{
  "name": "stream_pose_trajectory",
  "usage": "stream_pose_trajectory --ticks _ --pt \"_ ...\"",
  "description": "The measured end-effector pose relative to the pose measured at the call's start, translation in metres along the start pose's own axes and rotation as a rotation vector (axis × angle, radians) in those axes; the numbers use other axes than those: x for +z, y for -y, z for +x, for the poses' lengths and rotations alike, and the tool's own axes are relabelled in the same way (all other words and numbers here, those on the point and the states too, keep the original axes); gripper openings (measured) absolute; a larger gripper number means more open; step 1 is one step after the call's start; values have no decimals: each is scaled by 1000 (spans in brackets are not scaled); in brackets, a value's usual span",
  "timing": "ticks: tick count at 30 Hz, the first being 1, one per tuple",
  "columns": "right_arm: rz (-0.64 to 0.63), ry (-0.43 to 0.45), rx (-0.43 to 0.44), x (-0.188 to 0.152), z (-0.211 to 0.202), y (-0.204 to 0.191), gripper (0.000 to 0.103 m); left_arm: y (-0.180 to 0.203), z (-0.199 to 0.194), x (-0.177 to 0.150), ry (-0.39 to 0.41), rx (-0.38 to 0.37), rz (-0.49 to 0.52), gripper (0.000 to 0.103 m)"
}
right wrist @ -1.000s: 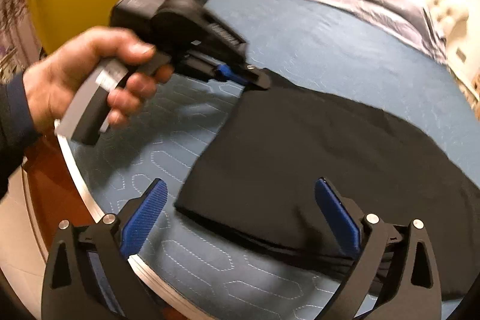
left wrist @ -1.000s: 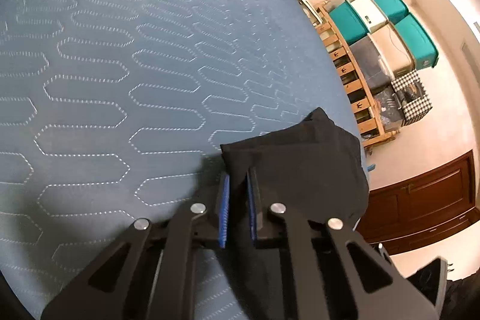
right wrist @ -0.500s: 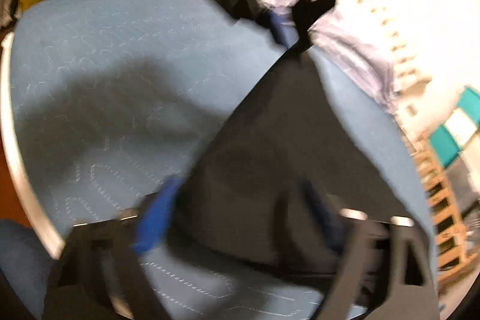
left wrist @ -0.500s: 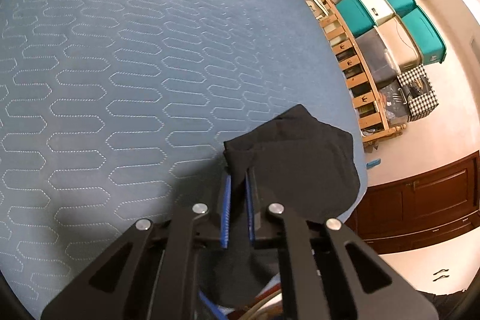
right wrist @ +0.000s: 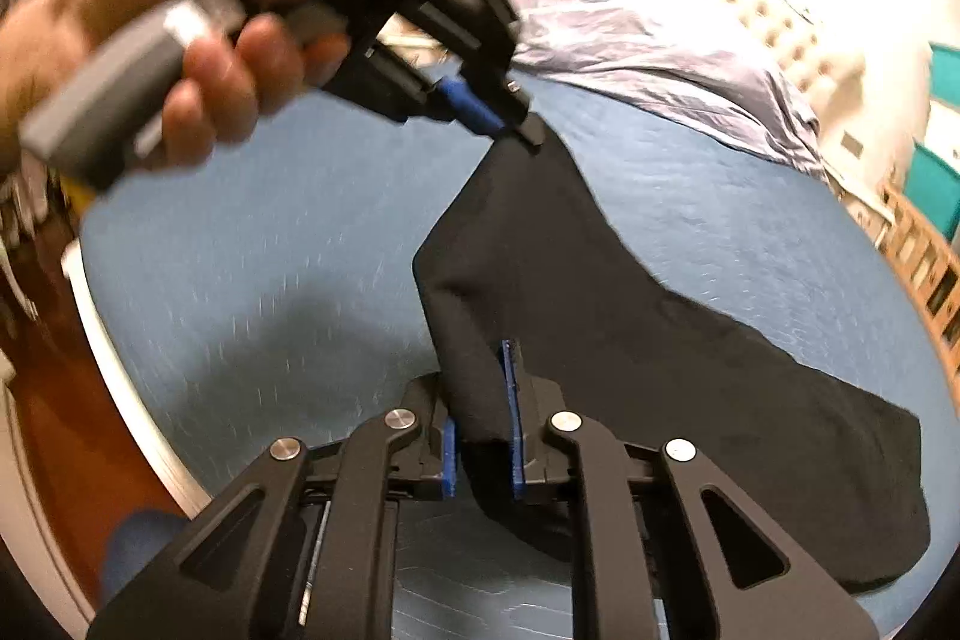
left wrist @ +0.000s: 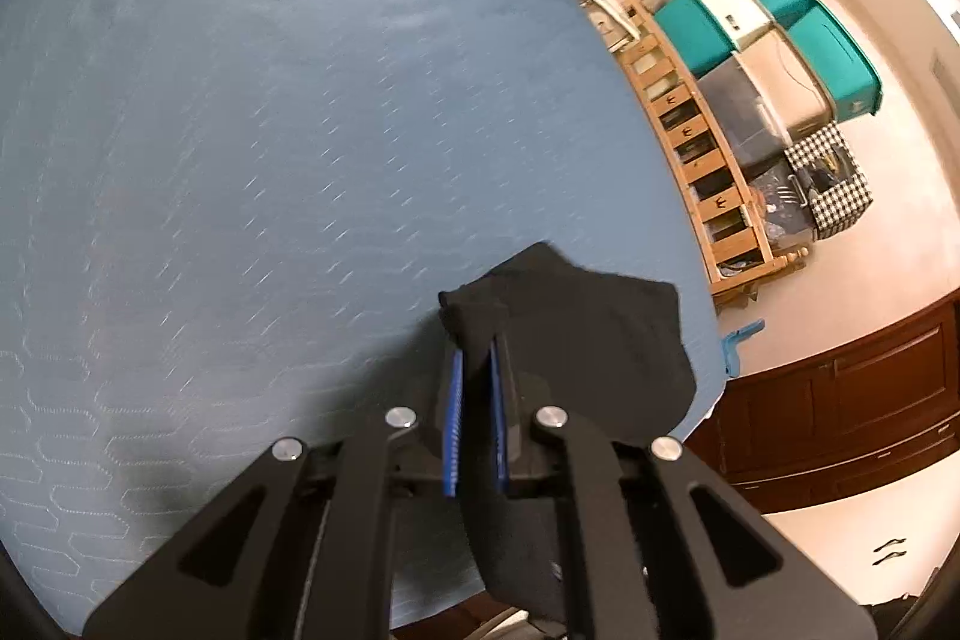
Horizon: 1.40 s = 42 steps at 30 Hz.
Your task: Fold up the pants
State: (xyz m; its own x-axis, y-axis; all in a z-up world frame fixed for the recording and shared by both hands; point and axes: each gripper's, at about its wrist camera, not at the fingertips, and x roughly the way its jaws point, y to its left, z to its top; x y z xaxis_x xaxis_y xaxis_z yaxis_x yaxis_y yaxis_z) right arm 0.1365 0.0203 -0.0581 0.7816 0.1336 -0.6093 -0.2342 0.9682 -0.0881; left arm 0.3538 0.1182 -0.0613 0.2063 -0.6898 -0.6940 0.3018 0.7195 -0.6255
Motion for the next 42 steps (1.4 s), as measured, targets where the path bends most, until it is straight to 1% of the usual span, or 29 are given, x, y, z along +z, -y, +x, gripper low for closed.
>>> stream_pose_trajectory --ticks 3,7,11,12,13,14,16,19,20,23,24,27,28,29,31,34,35,37,42 --pt "81 24 21 12 -21 31 12 34 1 11 13 -1 29 8" --pt "170 60 27 24 -45 74 12 87 11 25 21 8 70 8" --pt "270 94 23 29 -62 124 11 139 34 39 4 31 107 8" --pt "294 101 22 29 -66 136 11 157 45 44 -6 47 125 8" --pt "343 108 32 27 -70 155 11 171 54 48 -15 59 139 8" --pt "379 111 39 24 -72 171 11 191 68 52 -30 77 161 8" --pt "455 120 47 16 -75 199 11 218 92 57 -56 106 194 8" --pt "588 125 45 -4 -81 259 11 264 141 63 -109 148 249 8" --pt "614 126 41 -9 -82 273 11 283 164 65 -133 163 270 8" --pt "714 118 31 -38 -82 324 11 321 216 68 -184 198 319 8" --pt "746 111 27 -49 -81 341 11 333 239 68 -208 208 332 8" --pt "842 87 35 -85 -72 384 11 354 300 61 -272 242 363 8" --pt "862 79 37 -94 -68 392 11 360 322 57 -294 258 376 8" --pt "906 66 52 -110 -63 408 11 362 336 54 -308 271 383 8" --pt "966 43 72 -136 -55 426 11 368 374 46 -346 297 387 8" --pt "1032 16 104 -165 -42 445 11 374 413 33 -375 346 405 8" --pt "1061 11 121 -176 -38 452 11 376 422 28 -381 360 413 8" --pt "1088 5 126 -191 -35 459 11 381 436 21 -386 377 426 8" --pt "1118 21 137 -203 -37 474 11 392 457 9 -404 405 447 8"
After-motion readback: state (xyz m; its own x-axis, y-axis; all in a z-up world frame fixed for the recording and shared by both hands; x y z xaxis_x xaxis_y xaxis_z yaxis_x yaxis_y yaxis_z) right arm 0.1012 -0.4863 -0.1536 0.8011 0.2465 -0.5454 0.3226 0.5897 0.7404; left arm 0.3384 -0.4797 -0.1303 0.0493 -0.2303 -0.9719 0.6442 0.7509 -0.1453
